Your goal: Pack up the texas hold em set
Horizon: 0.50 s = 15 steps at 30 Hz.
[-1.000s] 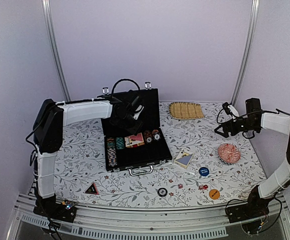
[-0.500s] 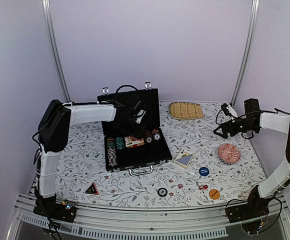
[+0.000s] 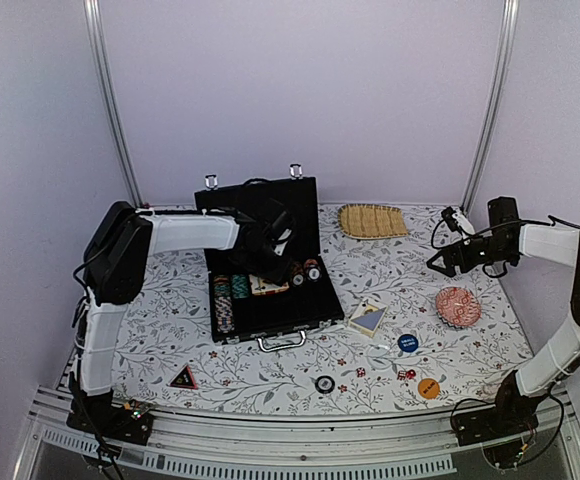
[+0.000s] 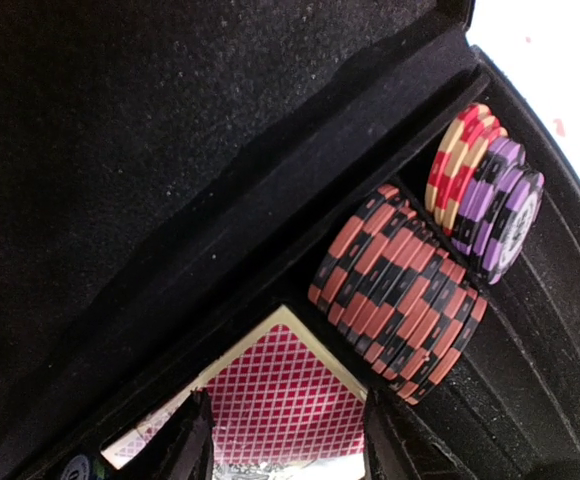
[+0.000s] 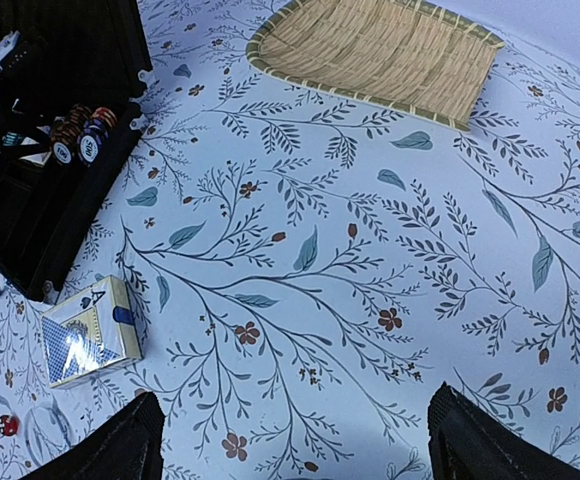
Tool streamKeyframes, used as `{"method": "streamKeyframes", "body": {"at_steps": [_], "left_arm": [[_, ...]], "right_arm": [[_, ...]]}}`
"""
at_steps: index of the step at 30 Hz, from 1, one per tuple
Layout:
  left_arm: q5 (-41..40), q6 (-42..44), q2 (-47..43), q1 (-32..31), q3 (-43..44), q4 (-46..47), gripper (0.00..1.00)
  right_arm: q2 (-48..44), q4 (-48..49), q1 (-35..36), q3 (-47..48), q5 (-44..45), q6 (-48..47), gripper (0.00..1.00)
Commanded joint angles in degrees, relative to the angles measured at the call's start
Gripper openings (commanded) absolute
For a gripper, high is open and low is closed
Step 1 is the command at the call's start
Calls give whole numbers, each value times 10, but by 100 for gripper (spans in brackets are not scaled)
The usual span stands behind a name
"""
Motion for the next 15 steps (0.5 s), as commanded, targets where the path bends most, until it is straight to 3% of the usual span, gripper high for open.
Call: {"method": "streamKeyframes", "body": {"at_steps": [1, 8, 12, 15], "left_arm": [[-36, 1, 20, -12, 3, -12, 51], [-73, 1, -42, -16, -11, -15, 50], [-66, -1, -84, -14, -60, 28, 48], [-48, -7, -81, -9, -75, 27, 40]], "right_arm": [[9, -8, 5, 16, -5, -6, 92], [12, -11, 6, 17, -4, -8, 92], [12, -13, 9, 18, -9, -10, 92], [8, -14, 14, 19, -13, -11, 92]]}}
